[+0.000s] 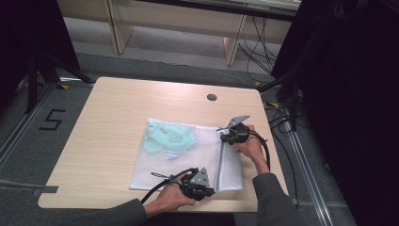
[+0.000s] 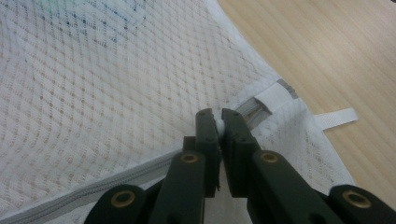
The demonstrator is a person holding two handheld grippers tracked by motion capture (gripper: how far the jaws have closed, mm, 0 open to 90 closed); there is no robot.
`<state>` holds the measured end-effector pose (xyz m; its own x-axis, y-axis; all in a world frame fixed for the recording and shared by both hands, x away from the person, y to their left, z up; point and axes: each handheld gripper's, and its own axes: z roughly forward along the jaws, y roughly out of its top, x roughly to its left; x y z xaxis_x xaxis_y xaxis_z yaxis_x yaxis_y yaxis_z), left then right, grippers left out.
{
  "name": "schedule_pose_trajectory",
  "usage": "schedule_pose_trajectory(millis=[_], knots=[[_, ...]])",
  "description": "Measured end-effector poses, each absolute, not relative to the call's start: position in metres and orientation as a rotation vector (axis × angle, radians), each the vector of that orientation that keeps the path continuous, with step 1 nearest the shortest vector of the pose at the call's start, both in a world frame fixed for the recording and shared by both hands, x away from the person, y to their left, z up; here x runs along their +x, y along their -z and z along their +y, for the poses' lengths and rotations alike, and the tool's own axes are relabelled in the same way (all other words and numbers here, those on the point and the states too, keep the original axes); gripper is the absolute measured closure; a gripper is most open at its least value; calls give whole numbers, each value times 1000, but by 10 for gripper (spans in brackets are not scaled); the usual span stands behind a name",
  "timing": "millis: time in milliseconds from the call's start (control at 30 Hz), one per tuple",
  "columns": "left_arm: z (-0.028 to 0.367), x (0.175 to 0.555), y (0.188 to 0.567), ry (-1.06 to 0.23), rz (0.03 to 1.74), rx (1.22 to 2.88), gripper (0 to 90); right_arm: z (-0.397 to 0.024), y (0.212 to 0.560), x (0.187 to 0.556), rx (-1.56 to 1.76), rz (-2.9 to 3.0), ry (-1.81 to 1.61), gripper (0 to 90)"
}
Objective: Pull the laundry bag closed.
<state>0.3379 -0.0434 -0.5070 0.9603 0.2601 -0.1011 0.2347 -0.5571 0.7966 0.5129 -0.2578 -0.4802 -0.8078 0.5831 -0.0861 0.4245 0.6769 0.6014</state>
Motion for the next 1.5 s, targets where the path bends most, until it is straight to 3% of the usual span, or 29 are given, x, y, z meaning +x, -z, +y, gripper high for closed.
schedule_pose_trajectory(millis=[1500], knots=[[-49, 332, 511, 31, 353, 2172, 883, -268, 486, 531, 879, 2523, -874, 866]])
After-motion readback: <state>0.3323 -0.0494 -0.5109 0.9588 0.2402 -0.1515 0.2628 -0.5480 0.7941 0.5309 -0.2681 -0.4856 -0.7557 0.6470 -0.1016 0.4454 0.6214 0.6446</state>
